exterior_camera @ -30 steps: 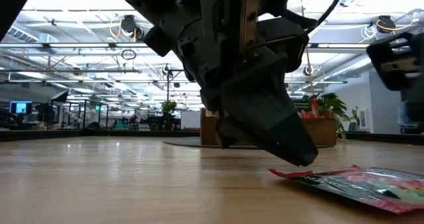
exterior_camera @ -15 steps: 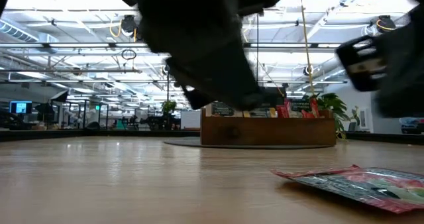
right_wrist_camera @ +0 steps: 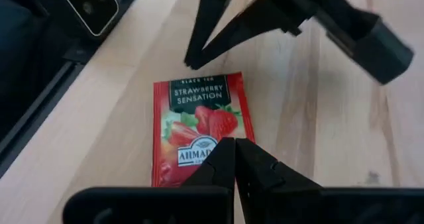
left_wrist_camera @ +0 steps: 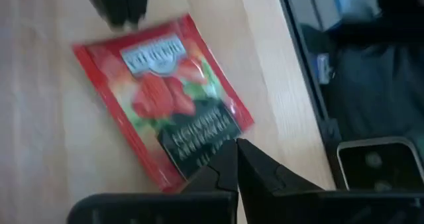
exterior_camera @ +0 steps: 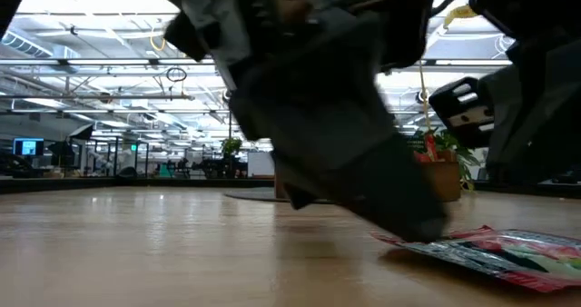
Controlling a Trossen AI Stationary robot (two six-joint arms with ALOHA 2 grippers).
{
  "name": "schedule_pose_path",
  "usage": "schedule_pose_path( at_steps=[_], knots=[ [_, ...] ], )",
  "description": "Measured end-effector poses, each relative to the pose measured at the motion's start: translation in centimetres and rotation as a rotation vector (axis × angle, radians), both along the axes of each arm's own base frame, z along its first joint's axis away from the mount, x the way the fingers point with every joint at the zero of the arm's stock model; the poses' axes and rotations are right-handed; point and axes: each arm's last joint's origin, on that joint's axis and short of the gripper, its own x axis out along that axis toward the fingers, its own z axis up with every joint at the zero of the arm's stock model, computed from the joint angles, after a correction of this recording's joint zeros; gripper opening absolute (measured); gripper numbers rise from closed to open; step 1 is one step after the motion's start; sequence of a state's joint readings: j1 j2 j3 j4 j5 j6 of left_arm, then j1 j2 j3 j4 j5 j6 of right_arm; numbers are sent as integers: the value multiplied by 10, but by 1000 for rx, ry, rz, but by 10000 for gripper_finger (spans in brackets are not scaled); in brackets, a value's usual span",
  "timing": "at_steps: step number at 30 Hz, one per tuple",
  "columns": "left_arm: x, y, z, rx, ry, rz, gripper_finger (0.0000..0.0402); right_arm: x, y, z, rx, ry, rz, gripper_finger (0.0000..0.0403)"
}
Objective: Pick & Place Tea
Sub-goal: Put the red tea bag into the right section of the wooden organizer
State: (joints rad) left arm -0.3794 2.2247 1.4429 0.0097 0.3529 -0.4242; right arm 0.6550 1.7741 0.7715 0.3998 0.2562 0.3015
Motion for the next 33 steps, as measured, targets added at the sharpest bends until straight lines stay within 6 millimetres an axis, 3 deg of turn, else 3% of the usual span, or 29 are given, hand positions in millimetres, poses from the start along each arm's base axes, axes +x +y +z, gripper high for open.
schedule_pose_path(
  at_steps=[12, 23, 30, 33],
  knots=[
    [12, 39, -8, 30, 64, 130, 4, -3, 11, -26, 110, 97, -34, 0],
    [21, 82, -9, 94, 51, 190, 10, -4, 18, -31, 122, 64, -5, 0],
    [17, 83, 1, 65, 67, 147, 9, -4, 22, -28, 64, -33, 34, 0],
    [9, 72, 15, 43, 85, 80, 4, -4, 21, -28, 84, -8, 4, 0]
  ],
)
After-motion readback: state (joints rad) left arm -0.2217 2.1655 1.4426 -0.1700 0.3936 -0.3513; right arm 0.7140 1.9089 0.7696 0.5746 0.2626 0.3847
